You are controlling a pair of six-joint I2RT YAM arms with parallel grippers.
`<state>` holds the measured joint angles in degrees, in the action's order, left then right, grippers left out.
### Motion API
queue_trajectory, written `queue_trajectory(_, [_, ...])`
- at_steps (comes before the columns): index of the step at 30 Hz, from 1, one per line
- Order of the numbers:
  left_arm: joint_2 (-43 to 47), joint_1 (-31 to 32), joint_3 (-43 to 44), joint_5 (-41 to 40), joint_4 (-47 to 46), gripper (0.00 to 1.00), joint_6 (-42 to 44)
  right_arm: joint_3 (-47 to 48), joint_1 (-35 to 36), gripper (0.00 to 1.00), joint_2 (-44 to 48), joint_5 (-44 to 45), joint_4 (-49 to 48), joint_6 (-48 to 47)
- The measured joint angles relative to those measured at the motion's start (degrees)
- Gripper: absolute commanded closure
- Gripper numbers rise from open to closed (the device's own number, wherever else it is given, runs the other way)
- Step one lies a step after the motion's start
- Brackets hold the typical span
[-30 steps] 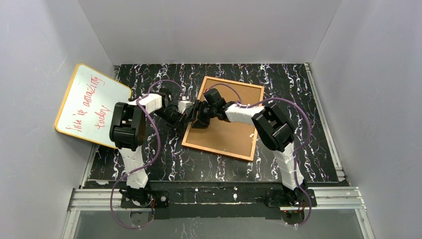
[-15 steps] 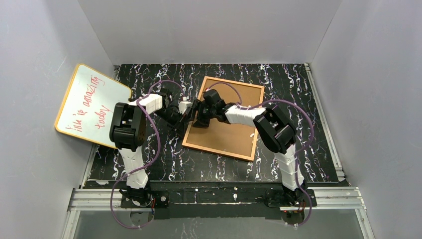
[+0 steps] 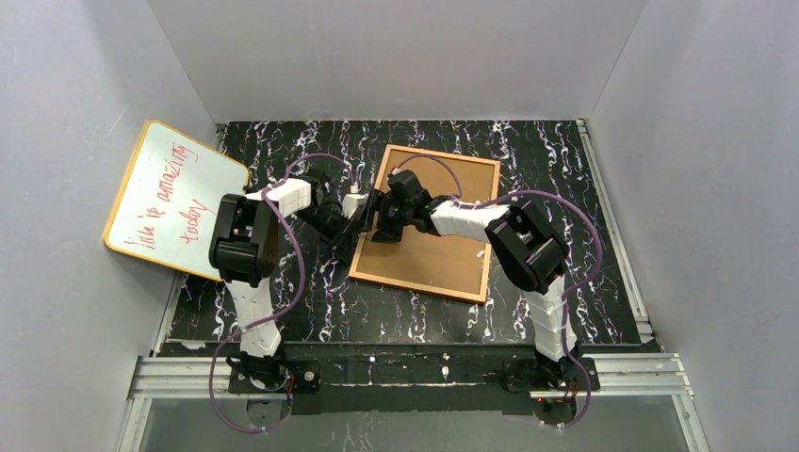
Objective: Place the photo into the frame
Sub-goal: Install the photo frame at the center of the board.
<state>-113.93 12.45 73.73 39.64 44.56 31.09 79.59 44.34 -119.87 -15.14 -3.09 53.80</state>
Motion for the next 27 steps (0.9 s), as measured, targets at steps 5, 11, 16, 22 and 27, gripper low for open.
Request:
queue_trajectory(5, [0.0, 0.0, -0.09, 0.11, -0.11, 0.95, -0.02, -0.24, 0.04, 0.27, 0.0, -0.35, -0.46, 0.13])
queue_trajectory(11, [-0.02, 0.0, -0.09, 0.22, -0.11, 0.95, -0.09, -0.26, 0.04, 0.28, -0.04, -0.37, -0.48, 0.37])
queue_trajectory(16, [-0.02, 0.0, -0.09, 0.22, -0.2, 0.95, -0.52, -0.26, 0.04, 0.29, -0.63, -1.53, -1.46, 1.4])
queue_trajectory(22, [-0.02, 0.0, -0.13, 0.17, -0.31, 0.95, -1.36, -0.26, 0.04, 0.3, -1.25, -2.69, -2.78, 2.84])
queue_trajectory(27, [-0.02, 0.0, -0.2, 0.15, -0.46, 0.95, -1.79, -0.24, 0.04, 0.31, -1.38, -2.21, -3.08, 3.13])
